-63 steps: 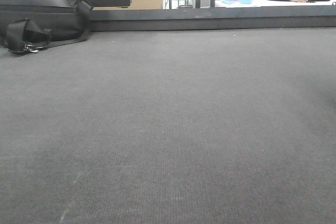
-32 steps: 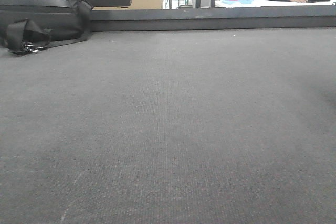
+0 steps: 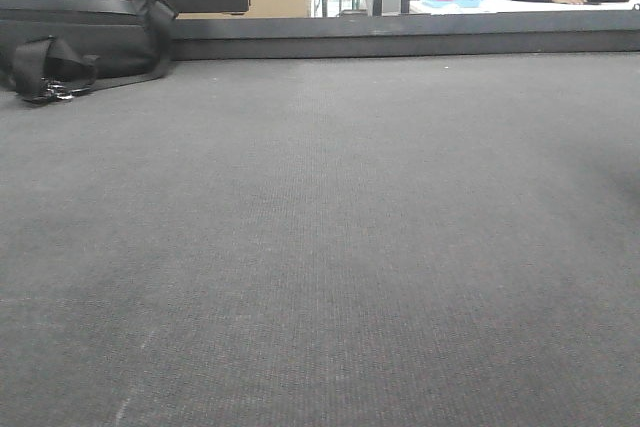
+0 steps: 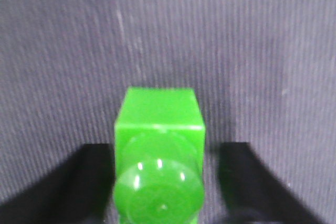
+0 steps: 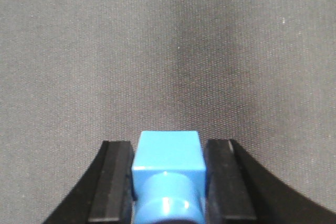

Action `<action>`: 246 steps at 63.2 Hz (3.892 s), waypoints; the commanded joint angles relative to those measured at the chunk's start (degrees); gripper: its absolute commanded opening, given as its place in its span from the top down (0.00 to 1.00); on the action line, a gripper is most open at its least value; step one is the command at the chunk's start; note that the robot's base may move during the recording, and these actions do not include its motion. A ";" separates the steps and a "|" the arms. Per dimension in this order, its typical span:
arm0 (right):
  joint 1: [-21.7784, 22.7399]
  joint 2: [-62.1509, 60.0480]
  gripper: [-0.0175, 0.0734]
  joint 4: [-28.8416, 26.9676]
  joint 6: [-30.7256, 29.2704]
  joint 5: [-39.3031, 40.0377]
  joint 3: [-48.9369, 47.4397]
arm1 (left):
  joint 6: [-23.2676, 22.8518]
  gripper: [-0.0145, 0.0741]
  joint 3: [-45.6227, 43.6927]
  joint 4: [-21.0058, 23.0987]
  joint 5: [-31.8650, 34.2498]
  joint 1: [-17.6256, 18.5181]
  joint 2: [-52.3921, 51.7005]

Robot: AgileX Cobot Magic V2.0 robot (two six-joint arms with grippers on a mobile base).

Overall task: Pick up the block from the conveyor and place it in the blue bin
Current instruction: 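Close the left gripper around the green two-stud block, then lift both held blocks up off the conveyor belt, then turn the base away from the conveyor, holding both blocks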

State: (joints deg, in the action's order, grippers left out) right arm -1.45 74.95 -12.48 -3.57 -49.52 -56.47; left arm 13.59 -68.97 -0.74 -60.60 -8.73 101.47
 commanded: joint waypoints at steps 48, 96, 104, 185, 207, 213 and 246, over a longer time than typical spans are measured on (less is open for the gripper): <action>0.06 -17.96 0.99 -1.33 -4.13 15.14 4.65 | -0.24 0.96 3.03 10.19 10.91 5.43 -21.63; 0.06 -43.74 0.99 -0.95 -5.62 49.52 34.58 | -0.24 0.96 42.58 18.81 55.88 12.84 -69.08; 0.06 -47.18 0.99 2.37 -5.62 43.53 32.03 | -0.24 0.96 42.58 15.57 52.05 12.84 -74.55; 0.06 -56.44 0.99 3.00 -5.62 36.24 28.17 | -0.24 0.96 42.58 15.57 46.17 12.84 -82.44; 0.06 -56.44 0.99 3.00 -5.62 36.24 28.17 | -0.24 0.96 42.58 15.57 46.17 12.84 -82.44; 0.06 -56.44 0.99 3.00 -5.62 36.24 28.17 | -0.24 0.96 42.58 15.57 46.17 12.84 -82.44; 0.06 -56.44 0.99 3.00 -5.62 36.24 28.17 | -0.24 0.96 42.58 15.57 46.17 10.79 -82.44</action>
State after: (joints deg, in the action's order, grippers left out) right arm -1.45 18.88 -10.02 -8.97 -14.23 -27.88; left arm 13.59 -26.40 14.80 -15.10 3.04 19.22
